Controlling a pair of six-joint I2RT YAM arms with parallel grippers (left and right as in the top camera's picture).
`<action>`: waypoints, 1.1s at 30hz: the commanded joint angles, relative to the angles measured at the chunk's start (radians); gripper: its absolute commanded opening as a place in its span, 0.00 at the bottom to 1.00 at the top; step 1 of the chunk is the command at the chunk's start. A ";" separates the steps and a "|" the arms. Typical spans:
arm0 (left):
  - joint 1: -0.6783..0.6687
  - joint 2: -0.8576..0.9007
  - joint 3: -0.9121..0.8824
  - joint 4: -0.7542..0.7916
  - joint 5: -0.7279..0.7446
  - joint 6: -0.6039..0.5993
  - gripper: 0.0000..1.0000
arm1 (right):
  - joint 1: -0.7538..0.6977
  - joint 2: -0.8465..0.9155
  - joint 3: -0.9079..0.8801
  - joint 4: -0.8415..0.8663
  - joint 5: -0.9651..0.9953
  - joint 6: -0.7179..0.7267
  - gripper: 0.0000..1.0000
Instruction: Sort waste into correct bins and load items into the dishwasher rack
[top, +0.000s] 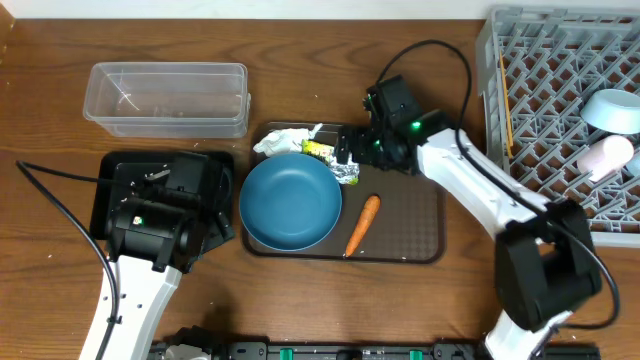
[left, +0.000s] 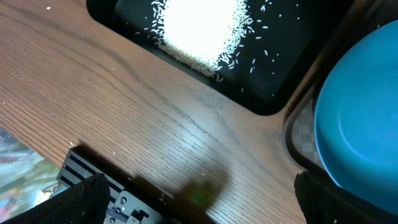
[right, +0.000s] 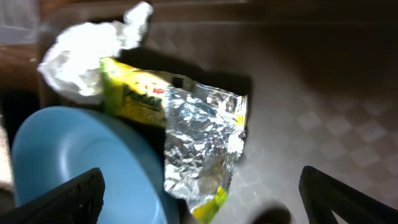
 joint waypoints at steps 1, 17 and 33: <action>0.005 0.000 0.010 -0.003 -0.009 -0.013 0.98 | 0.020 0.008 -0.003 0.002 -0.018 0.040 0.99; 0.005 0.000 0.010 -0.003 -0.009 -0.013 0.98 | 0.002 -0.277 -0.002 -0.217 0.061 -0.021 0.99; 0.005 0.000 0.010 -0.003 -0.009 -0.013 0.98 | -0.051 -0.504 -0.002 -0.553 0.475 0.168 0.99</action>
